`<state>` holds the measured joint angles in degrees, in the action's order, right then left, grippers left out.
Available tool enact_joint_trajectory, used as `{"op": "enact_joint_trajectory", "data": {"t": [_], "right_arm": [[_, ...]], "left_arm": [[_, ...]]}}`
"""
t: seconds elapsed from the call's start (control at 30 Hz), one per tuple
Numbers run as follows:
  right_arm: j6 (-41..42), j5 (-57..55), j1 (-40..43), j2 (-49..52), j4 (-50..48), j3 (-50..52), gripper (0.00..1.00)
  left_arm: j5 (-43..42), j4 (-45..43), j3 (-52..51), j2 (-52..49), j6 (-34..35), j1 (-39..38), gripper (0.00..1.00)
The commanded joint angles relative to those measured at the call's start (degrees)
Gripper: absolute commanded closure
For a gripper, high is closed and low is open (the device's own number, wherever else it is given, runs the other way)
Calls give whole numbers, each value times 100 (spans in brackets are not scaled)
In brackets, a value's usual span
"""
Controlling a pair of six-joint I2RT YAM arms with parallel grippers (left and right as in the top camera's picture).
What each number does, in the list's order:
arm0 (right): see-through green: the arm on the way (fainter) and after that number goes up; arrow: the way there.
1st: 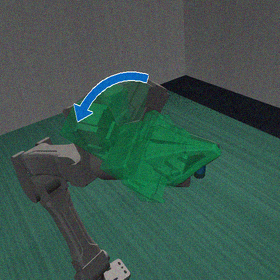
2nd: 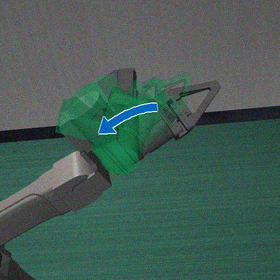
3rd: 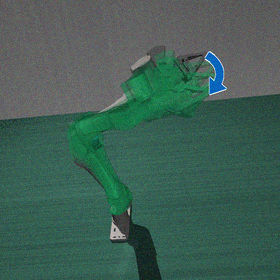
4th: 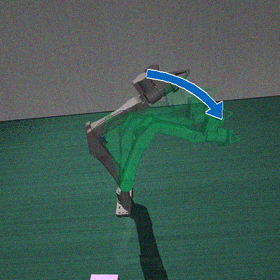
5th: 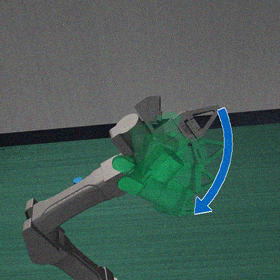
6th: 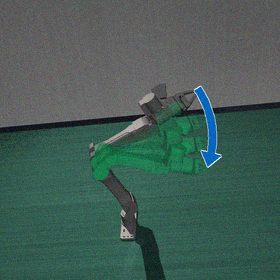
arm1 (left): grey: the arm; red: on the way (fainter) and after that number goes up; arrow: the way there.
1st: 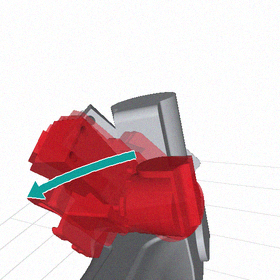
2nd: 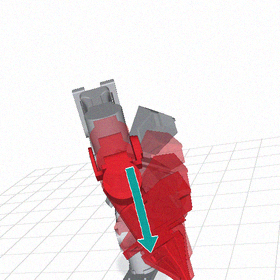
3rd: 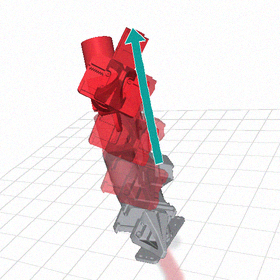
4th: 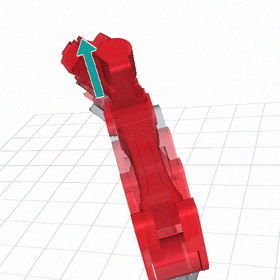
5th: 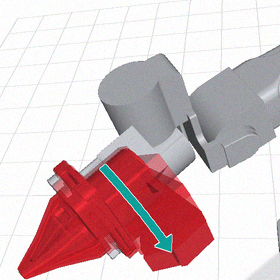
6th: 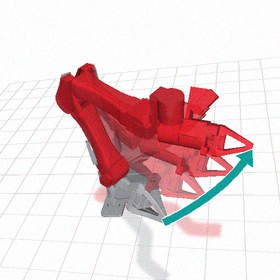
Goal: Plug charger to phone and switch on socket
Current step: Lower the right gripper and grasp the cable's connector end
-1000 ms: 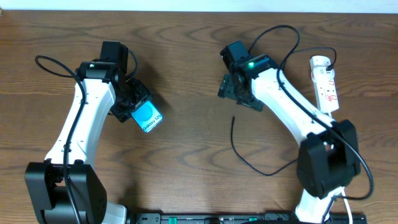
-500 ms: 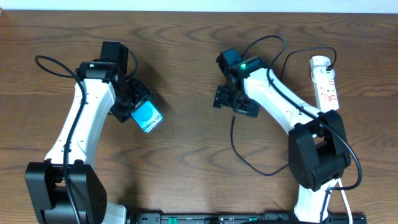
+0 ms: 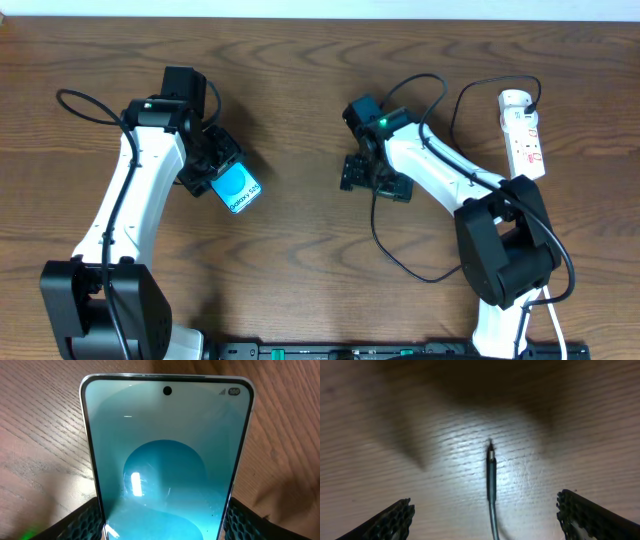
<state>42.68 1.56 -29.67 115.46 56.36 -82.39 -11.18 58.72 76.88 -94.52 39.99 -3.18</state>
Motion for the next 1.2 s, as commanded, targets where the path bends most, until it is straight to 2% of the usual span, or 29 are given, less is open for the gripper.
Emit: {"op": "enact_joint_trajectory", "data": {"t": [0.0, 0.9, 1.17], "right_arm": [[11, -50, -44, 11, -136, 236, 9], [142, 26, -229, 33, -597, 651, 14], [68, -426, -225, 33, -645, 651, 14]], "left_arm": [[76, 13, 15, 11, -98, -17, 93], [76, 13, 15, 11, -98, -17, 93], [76, 15, 15, 11, -103, -17, 93]]}}
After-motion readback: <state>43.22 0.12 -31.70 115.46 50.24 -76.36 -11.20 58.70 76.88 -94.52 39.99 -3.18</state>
